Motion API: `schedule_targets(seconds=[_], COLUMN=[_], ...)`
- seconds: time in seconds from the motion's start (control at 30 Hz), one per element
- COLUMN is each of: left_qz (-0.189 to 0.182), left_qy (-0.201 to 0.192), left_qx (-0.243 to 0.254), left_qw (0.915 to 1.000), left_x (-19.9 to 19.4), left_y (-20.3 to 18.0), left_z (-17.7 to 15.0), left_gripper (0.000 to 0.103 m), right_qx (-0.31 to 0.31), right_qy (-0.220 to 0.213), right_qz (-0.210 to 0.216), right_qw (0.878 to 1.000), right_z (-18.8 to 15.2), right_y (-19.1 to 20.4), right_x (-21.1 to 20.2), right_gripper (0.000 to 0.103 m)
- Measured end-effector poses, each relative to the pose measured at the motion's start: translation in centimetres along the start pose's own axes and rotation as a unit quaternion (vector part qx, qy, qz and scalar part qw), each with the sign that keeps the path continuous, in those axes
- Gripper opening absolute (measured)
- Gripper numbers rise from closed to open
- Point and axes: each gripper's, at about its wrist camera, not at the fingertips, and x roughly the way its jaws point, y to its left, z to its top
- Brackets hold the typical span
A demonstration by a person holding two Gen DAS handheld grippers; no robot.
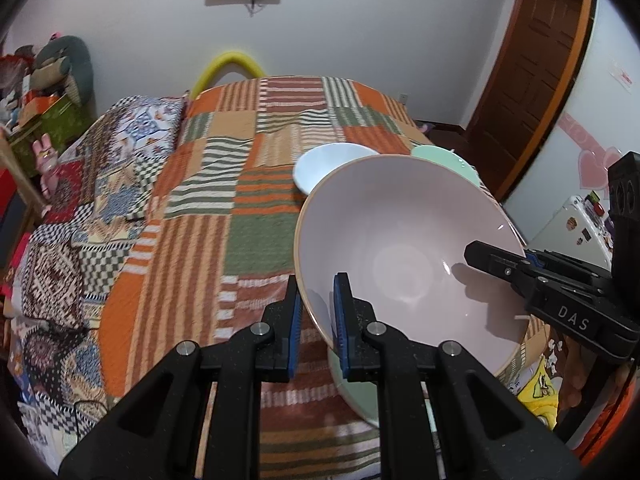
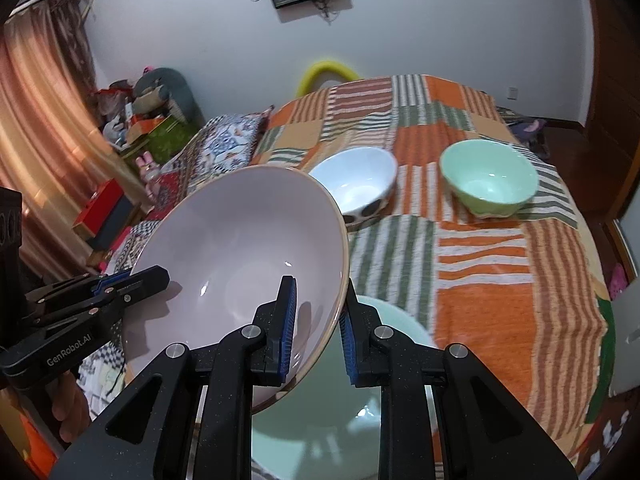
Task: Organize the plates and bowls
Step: 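Lift the pink bowl and carry it toward the plate stack, then lower the pink bowl onto the table beside the plate stack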
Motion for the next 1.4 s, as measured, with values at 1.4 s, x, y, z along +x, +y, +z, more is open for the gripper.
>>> schedule_targets(seconds=[1.4], left_qz=[0.058], left_qy=[0.085], left_qx=[-0.131], left_qw=[0.9860], left_x=[3.7], left_y=[13.7], left_z=[-9.6], left_gripper=[0.014], right_qx=[-0.086], right_qy=[0.157], right_qz=[0.037], right_qw=[0.983], right_z=[-4.5], right_y=[9.9], right_x=[11.4], right_gripper=[0.019])
